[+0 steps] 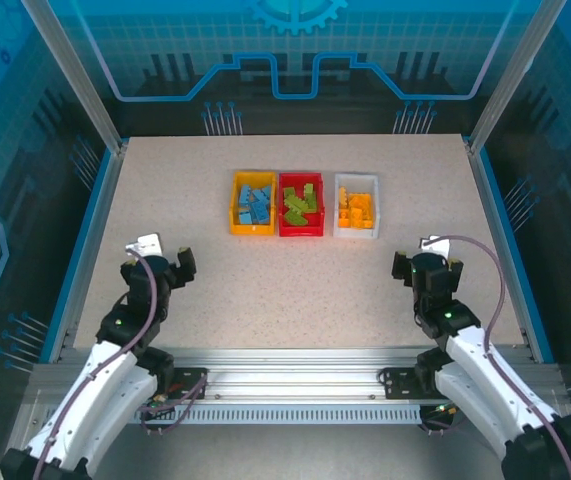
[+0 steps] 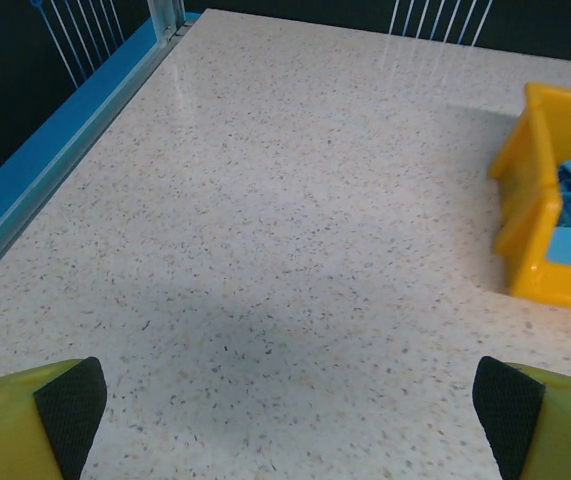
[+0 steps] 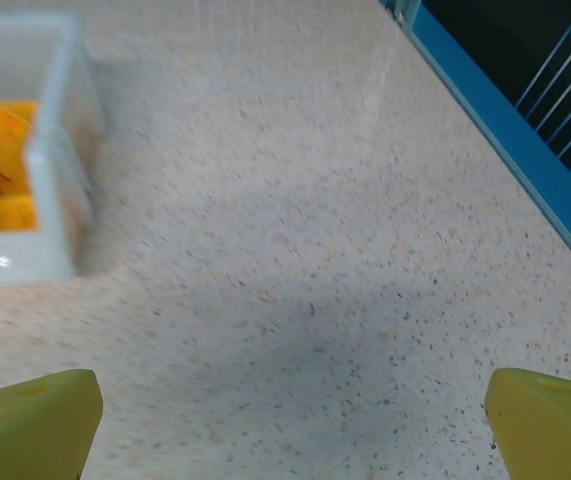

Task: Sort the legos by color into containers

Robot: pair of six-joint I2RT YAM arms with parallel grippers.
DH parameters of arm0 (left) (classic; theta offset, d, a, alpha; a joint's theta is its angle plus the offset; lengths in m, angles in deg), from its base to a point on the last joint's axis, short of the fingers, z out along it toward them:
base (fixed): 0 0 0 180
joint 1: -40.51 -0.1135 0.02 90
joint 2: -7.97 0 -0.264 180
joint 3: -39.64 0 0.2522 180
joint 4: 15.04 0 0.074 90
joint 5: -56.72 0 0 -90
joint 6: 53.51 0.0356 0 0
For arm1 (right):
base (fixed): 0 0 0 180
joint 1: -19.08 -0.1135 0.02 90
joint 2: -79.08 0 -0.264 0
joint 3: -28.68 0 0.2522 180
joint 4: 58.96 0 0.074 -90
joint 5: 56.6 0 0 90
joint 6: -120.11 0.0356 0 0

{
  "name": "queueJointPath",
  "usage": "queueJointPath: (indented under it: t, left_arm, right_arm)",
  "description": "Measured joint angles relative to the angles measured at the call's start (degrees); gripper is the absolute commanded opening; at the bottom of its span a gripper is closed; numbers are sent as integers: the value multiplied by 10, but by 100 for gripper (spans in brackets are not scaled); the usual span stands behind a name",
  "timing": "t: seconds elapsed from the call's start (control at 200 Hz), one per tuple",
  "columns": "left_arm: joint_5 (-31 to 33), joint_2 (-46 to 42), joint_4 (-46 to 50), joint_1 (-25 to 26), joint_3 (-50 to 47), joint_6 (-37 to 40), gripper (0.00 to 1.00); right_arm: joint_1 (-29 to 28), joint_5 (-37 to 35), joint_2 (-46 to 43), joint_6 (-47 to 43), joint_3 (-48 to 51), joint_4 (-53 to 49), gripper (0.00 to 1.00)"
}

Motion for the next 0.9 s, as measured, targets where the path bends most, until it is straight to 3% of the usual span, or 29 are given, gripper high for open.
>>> queueJointPath:
  t: [0.105, 0.235, 0.61, 0.745, 0.895]
  left_arm:
    - [4, 57, -137, -1, -54, 35, 99]
    - [-6, 205, -297, -25, -92, 63, 99]
    - [-101, 504, -647, -110, -78, 93, 99]
    - [-137, 580, -729, -116, -76, 100, 99]
    - [-170, 584, -707, -121, -46, 104, 99]
  right_arm:
    - [34, 32, 60, -23, 33, 114, 100]
    - [50, 69, 166, -53, 45, 234, 100]
    - [108, 194, 376, -97, 21, 506, 100]
    - [126, 229, 443, -100, 21, 567, 100]
    - [125, 257, 450, -108, -7, 555, 100]
